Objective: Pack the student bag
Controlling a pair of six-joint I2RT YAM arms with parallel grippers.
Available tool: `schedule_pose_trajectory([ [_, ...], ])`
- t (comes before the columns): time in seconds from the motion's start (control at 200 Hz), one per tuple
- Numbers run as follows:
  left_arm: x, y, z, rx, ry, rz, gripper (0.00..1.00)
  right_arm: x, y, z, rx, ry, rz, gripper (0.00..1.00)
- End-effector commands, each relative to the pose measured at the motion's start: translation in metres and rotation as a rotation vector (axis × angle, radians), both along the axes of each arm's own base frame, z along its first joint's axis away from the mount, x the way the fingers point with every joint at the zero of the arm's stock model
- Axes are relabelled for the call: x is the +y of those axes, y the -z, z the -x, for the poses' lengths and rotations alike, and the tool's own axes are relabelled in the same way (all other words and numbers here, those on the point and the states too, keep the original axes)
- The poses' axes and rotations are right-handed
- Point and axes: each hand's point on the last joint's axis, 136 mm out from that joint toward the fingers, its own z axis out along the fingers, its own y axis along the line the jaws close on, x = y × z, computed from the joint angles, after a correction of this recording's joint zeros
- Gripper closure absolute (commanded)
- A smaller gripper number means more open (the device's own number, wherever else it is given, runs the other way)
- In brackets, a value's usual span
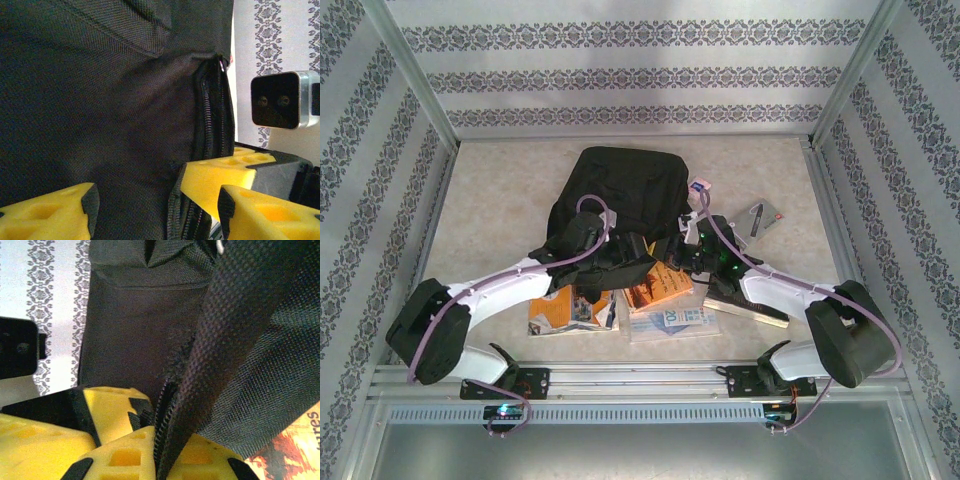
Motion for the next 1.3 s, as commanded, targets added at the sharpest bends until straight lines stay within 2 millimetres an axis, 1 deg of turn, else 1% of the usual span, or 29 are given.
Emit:
schedule_pose_trajectory([
  [0.0, -0.011, -0.014, -0.013, -0.022, 0.000, 0.082, 0.35, 0.011, -0.047, -0.003, -0.191, -0.065, -0.118, 1.00],
  [0.13, -0.018, -0.008, -0.017, -0.001, 0.002, 0.106, 0.36, 0.015, -0.049, -0.003, -0.201, -0.075, -0.156, 1.00],
  [0.23, -0.023, -0.002, -0.019, 0.019, 0.004, 0.134, 0.43, 0.016, -0.047, -0.005, -0.189, -0.070, -0.180, 1.00],
  [0.25, -0.025, -0.002, -0.019, 0.021, 0.007, 0.142, 0.45, 0.016, -0.049, -0.006, -0.201, -0.069, -0.190, 1.00],
  [0.28, -0.026, -0.001, -0.020, 0.023, 0.005, 0.152, 0.50, 0.016, -0.049, -0.006, -0.200, -0.066, -0.196, 1.00],
  [0.37, -0.028, 0.002, -0.022, 0.023, 0.006, 0.168, 0.70, 0.017, -0.046, -0.007, -0.193, -0.060, -0.201, 1.00],
  [0.4, -0.029, 0.001, -0.022, 0.022, 0.009, 0.173, 0.76, 0.017, -0.046, -0.007, -0.192, -0.060, -0.202, 1.00],
  [0.49, -0.026, 0.005, -0.024, 0.025, 0.004, 0.177, 0.95, 0.017, -0.043, -0.008, -0.189, -0.052, -0.194, 1.00],
  [0.52, -0.024, 0.006, -0.024, 0.024, -0.001, 0.181, 1.00, 0.015, -0.041, -0.008, -0.186, -0.043, -0.185, 1.00],
  [0.615, -0.018, 0.007, -0.023, 0.022, -0.006, 0.181, 1.00, 0.005, -0.035, -0.012, -0.183, 0.003, -0.152, 1.00],
  [0.64, -0.015, 0.007, -0.022, 0.021, -0.007, 0.176, 1.00, 0.002, -0.036, -0.014, -0.190, 0.023, -0.147, 1.00],
  [0.665, -0.013, 0.009, -0.020, 0.018, -0.008, 0.166, 1.00, -0.003, -0.030, -0.015, -0.176, 0.043, -0.124, 1.00],
  [0.745, -0.003, 0.012, -0.015, 0.016, -0.016, 0.137, 1.00, -0.018, -0.024, -0.019, -0.164, 0.111, -0.068, 1.00],
  [0.824, 0.001, 0.016, -0.009, 0.017, -0.006, 0.114, 1.00, -0.030, -0.026, -0.021, -0.181, 0.160, -0.036, 1.00],
  [0.874, 0.003, 0.018, -0.006, 0.020, -0.006, 0.113, 1.00, -0.033, -0.028, -0.021, -0.185, 0.171, -0.028, 1.00],
  [0.989, 0.005, 0.019, -0.003, 0.013, -0.005, 0.117, 1.00, -0.030, -0.032, -0.021, -0.191, 0.153, -0.035, 1.00],
  [1.119, 0.010, 0.006, -0.009, -0.028, -0.034, 0.138, 1.00, -0.029, -0.025, -0.021, -0.190, 0.142, -0.018, 1.00],
  [1.204, 0.018, -0.008, -0.015, -0.072, -0.068, 0.142, 1.00, -0.032, -0.019, -0.020, -0.187, 0.154, 0.004, 1.00],
  [1.299, 0.026, -0.021, -0.018, -0.119, -0.094, 0.141, 1.00, -0.037, -0.016, -0.020, -0.192, 0.172, 0.027, 1.00],
])
